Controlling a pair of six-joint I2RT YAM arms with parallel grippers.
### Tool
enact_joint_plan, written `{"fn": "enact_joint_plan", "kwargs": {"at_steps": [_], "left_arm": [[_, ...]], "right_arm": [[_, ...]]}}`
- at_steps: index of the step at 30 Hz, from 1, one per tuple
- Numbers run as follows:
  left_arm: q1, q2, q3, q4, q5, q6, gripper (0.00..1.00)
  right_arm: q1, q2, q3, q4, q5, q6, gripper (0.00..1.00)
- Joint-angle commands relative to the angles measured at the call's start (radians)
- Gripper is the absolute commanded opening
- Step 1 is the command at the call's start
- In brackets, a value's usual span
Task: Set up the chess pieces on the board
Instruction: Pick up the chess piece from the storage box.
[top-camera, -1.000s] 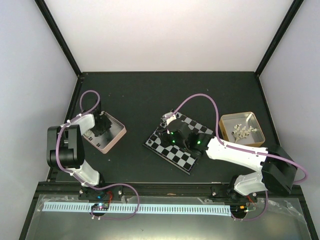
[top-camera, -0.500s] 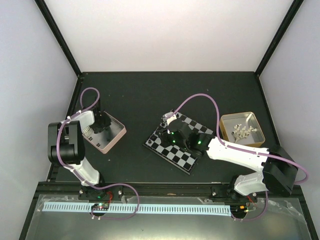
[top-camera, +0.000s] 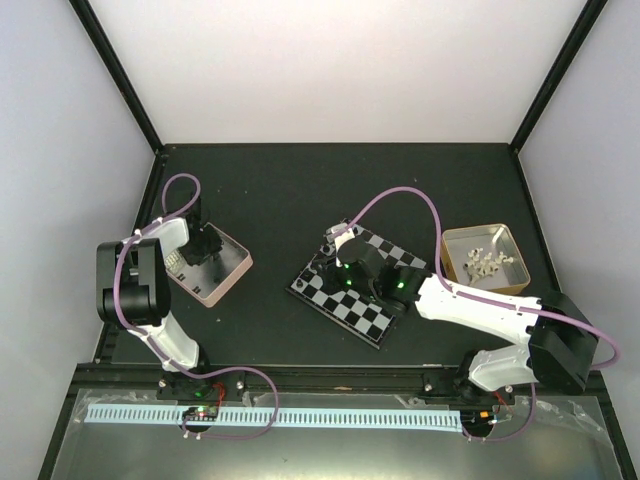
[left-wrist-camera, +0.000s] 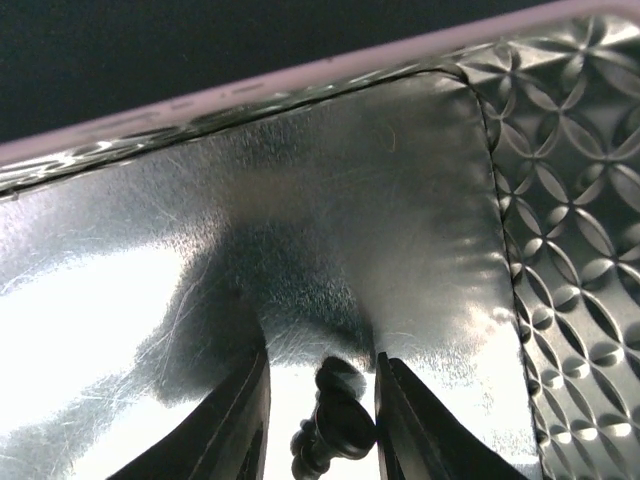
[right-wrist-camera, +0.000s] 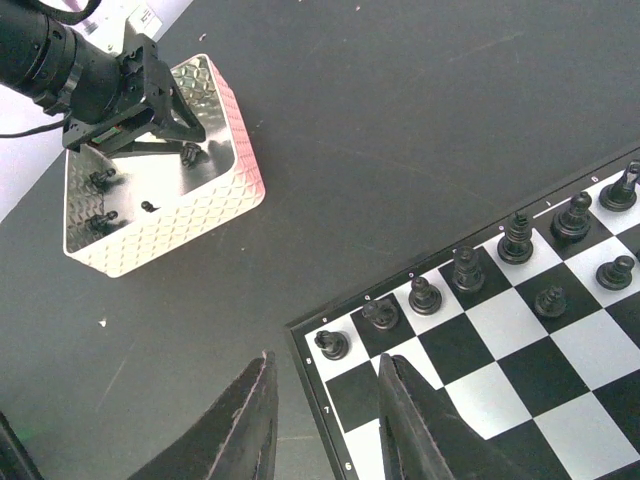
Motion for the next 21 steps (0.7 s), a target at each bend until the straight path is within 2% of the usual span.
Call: {"fn": "enact_joint_plan", "kwargs": {"at_steps": [1,8,21], "left_arm": [[0.003,0.006,-0.011,-0.091,0.018,0.040,0.32],[-0.015,0.024,0.006,-0.112,0.042,0.068,0.32],[-0.059,0.087,0.067,-0.183,-0.048,0.090,0.24]], "right_arm": [[-0.001,-0.018,-0.002,0.002,0.021,0.000,0.29],[0.000,-0.021,-0.005,0.003,0.021,0.005,0.29],[0.000,-0.026,-0.008,0.006,0.020,0.007,0.29]]}}
